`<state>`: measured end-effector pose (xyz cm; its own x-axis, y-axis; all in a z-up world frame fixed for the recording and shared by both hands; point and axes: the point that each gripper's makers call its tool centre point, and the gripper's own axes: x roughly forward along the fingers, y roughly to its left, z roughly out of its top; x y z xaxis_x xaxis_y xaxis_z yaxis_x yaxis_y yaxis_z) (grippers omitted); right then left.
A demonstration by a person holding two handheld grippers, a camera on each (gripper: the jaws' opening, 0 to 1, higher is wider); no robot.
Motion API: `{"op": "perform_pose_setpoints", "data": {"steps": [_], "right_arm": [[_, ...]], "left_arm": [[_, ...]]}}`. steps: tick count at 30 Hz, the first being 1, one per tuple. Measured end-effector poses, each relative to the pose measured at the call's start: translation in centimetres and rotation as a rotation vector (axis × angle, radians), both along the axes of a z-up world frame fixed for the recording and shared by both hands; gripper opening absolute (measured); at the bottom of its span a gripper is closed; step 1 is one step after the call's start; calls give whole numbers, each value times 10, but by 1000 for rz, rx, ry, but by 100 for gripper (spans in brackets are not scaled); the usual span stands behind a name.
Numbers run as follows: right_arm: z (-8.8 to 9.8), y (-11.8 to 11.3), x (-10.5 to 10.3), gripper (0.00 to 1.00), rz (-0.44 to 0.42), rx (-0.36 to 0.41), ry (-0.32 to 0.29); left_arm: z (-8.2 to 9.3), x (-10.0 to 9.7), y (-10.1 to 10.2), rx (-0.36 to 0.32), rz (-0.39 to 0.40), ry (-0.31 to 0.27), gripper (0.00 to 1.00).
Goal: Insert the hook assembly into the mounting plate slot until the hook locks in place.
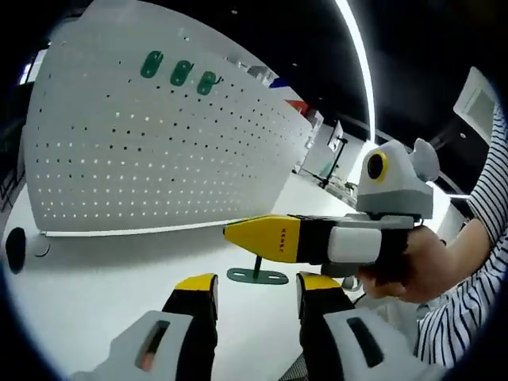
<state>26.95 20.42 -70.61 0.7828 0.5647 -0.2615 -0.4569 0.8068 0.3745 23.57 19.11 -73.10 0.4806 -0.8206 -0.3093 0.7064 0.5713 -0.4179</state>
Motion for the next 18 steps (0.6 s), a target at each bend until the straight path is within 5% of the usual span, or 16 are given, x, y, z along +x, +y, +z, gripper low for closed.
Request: {"op": "perform_pose_setpoints", "data": {"steps": [6,18], "right_arm": [[6,4,1,0,12,-8,-23],[-1,5,-4,0,29,-34,-9]], "left_arm": [[10,6,1,-13,14,-32,34],[1,5,0,31,-18,-29,30]]}}
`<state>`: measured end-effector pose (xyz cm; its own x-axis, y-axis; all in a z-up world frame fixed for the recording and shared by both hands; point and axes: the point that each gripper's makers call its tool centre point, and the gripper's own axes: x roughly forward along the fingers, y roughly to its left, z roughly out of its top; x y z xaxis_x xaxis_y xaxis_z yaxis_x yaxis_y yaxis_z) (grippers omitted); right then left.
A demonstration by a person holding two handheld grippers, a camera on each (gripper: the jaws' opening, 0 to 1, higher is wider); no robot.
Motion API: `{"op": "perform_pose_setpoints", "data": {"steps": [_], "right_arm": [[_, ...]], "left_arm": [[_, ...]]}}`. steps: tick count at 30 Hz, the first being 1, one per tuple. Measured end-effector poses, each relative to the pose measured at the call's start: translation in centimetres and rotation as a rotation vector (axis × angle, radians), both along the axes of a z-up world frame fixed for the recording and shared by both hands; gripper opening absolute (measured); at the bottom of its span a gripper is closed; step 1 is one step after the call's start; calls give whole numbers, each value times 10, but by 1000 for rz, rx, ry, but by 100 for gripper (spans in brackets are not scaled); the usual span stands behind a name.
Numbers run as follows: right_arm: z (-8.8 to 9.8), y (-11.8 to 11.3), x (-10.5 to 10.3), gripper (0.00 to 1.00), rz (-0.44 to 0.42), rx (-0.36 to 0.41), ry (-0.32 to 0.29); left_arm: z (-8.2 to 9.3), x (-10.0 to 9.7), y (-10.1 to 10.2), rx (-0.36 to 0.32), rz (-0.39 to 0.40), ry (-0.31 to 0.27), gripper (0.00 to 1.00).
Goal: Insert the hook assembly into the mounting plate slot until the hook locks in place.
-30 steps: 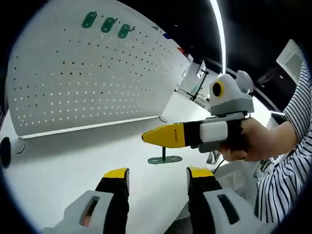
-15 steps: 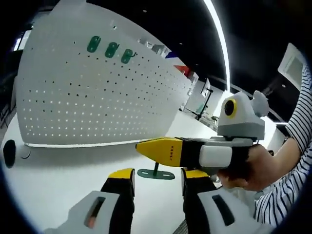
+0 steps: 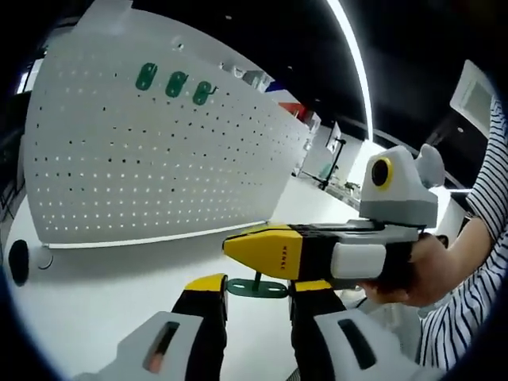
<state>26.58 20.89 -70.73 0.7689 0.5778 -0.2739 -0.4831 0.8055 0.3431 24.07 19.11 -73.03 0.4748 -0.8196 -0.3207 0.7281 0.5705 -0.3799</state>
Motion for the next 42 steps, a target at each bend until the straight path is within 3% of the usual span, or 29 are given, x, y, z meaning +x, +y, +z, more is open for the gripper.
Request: {"op": "perform_pose_setpoints", "data": {"steps": [12,21,24,26,28,30,32,35,38,42], "right_arm": [[-23,7,-7,1,97,-92,78],[-15,-1,-6,11,116,-87,85],[-17,-3,-8,13,168,-89,144],[-29,2,-21,13,275,-86,276],[-38,3,-28,13,327,-104,342],[-50,-1,-34,14,360,-180,378],[-55,-2,-36,16,387,-231,357],[-61,4,-46,16,418,-194,438],[-68,7,-50,16,451,-221,460],[-77,10,-53,15,458,-226,504]], "left_arm": [[-22,-5,6,79,-38,13,29],[-42,1,22,142,-8,26,29],[-53,1,31,206,-24,11,29],[-59,-2,33,222,-53,8,29],[-65,-9,32,244,-107,1,29],[-72,-12,35,305,-134,-13,29],[-74,-13,36,347,-160,-49,29],[-73,-18,33,366,-194,-80,29],[-74,-21,31,407,-235,-118,28],[-69,-27,23,464,-298,-214,28]]}}
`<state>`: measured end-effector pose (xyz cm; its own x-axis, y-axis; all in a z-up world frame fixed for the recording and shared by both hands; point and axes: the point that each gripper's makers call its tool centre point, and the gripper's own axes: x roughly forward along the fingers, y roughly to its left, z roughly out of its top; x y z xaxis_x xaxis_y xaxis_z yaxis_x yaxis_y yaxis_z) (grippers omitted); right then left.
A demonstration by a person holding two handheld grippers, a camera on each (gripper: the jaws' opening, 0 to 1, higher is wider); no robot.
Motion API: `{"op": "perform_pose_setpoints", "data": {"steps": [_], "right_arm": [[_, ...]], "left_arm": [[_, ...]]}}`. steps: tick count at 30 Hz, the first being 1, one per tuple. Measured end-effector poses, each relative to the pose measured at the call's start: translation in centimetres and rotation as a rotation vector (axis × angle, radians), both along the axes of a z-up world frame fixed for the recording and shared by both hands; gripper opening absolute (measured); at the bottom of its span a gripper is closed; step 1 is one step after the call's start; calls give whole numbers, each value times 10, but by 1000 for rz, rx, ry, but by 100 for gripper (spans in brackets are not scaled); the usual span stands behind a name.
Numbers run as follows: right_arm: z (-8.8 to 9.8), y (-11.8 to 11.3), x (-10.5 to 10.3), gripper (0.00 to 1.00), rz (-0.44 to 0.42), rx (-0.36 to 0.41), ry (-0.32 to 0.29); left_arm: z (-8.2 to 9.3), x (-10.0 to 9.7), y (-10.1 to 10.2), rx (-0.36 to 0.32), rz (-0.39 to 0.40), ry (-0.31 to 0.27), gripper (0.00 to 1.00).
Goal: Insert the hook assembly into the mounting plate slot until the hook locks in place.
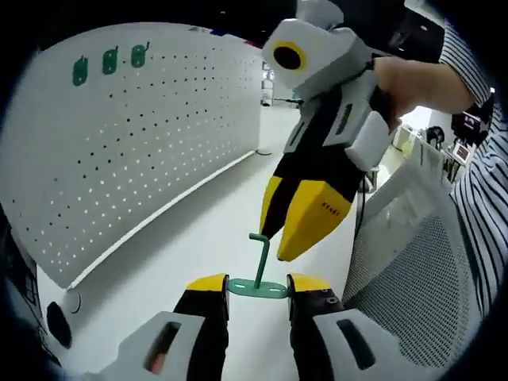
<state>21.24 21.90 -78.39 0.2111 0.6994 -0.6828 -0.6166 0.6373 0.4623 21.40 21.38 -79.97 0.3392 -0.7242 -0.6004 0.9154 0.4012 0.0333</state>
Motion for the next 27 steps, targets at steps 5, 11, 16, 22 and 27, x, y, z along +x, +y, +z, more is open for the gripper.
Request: {"op": "perform_pose_setpoints", "data": {"steps": [5,11,16,22,27], "right_arm": [[-4,-1,0,10,-6,-10,11],[-5,-1,2,6,-24,6,27],[-7,0,1,3,-38,22,48],[-7,0,1,1,-55,43,88],[-7,0,0,0,-67,52,114]], "left_arm": [[7,-3,-7,7,-36,-51,29],[9,-3,-11,28,-57,-79,29],[10,-3,-14,32,-68,-84,29],[10,-1,-13,51,-67,-102,29],[10,-2,-13,67,-77,-112,29]]}}
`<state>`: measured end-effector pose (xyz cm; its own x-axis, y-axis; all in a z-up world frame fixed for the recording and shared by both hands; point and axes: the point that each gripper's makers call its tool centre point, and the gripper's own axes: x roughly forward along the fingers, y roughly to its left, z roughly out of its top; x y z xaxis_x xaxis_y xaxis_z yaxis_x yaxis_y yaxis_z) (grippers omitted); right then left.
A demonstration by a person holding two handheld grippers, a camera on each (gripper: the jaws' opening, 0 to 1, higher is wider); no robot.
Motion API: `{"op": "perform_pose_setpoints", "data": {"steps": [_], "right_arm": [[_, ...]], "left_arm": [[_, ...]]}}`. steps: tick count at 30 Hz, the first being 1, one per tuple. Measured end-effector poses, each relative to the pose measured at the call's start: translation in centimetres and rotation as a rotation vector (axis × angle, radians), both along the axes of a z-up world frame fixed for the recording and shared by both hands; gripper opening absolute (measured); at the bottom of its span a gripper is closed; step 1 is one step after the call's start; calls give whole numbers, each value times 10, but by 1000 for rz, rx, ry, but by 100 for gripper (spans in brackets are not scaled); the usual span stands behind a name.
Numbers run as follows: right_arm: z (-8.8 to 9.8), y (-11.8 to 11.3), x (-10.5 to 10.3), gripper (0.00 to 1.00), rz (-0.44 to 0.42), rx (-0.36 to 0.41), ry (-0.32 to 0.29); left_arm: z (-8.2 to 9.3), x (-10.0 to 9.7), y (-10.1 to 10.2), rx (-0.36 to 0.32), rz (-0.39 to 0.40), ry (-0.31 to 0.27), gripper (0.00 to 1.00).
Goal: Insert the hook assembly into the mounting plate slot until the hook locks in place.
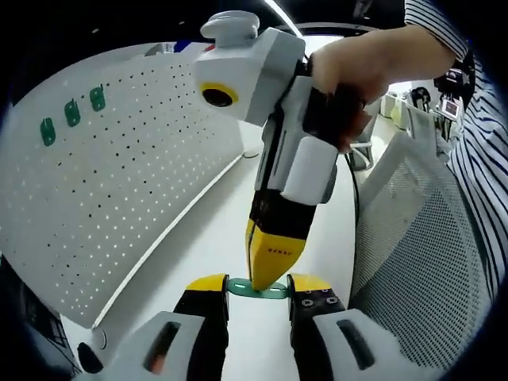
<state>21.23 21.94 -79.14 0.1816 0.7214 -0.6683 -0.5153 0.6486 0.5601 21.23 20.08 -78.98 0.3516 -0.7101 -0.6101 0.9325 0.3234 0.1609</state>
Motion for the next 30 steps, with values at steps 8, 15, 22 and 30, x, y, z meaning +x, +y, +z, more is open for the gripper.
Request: {"op": "perform_pose_setpoints", "data": {"steps": [8,15,22,30], "right_arm": [[1,0,-1,0,-39,20,12],[0,0,-4,0,-40,38,29],[19,5,3,0,-62,105,-60],[41,8,10,0,-69,127,-245]], "left_arm": [[2,0,0,-56,42,23,30],[3,3,3,-67,84,7,42],[4,8,15,-124,171,75,58],[14,16,33,-232,311,122,76]]}}
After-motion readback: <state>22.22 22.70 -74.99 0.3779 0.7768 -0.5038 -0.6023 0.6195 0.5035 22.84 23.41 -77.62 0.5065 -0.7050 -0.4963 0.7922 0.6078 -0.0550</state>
